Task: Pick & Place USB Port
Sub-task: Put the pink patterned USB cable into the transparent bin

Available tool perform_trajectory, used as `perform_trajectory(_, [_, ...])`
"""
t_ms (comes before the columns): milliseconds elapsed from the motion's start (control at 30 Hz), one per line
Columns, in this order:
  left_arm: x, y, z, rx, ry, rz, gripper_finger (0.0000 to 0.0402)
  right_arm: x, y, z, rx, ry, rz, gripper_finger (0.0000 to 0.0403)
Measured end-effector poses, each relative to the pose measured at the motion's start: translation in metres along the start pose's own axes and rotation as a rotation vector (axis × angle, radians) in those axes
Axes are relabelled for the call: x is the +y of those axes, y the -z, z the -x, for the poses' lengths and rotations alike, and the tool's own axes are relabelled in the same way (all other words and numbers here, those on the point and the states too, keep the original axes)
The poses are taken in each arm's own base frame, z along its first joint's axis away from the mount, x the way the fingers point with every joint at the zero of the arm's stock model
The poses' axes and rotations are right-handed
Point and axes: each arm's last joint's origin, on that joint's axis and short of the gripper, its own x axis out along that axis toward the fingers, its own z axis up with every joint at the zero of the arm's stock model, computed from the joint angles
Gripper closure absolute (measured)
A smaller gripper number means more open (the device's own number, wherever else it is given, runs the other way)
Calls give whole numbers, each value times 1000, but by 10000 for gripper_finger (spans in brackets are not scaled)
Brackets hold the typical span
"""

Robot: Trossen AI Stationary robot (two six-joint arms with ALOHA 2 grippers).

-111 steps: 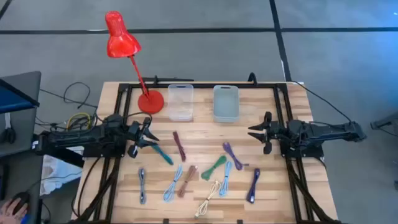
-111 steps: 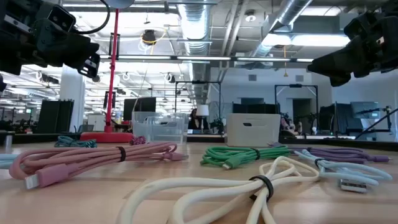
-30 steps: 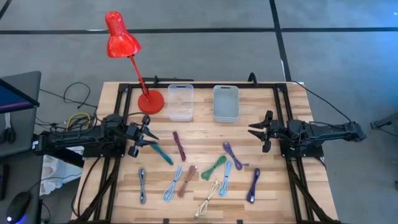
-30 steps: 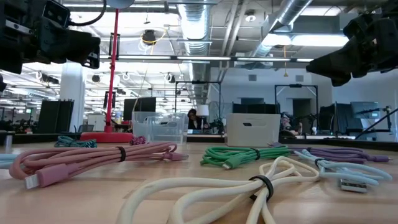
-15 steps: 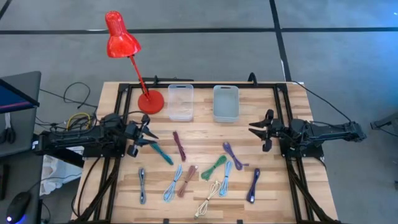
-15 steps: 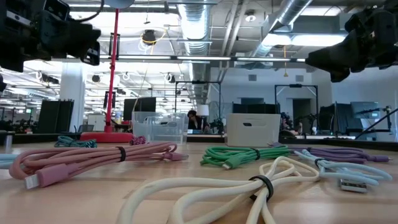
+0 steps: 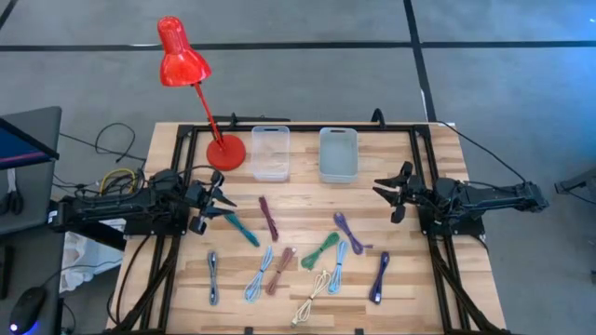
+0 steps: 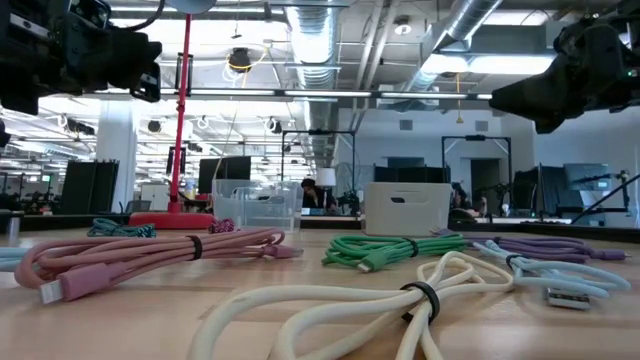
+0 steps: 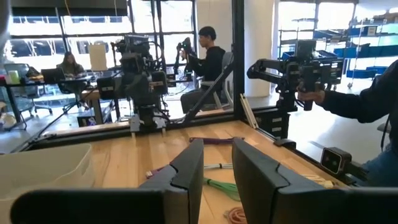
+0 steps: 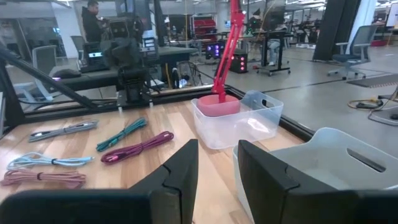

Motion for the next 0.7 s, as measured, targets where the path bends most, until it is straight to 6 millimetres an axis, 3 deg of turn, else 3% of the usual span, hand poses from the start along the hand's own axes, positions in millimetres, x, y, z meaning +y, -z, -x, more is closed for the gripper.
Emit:
perform_trajectory(200, [1, 1, -1, 8, -20, 48, 316, 0, 0, 0, 4, 0, -22, 295])
perform_trajectory(367, [8, 8, -3, 65, -195, 127, 316, -2, 4, 5, 194, 23, -85, 295])
perform_trajectory(467, [10, 11, -5, 90, -236, 135, 316, -4, 0, 10, 280, 47, -132, 295])
perform_trajectory(700, [14, 19, -8, 150, -315, 168, 316, -5, -12, 14, 307, 56, -188, 295])
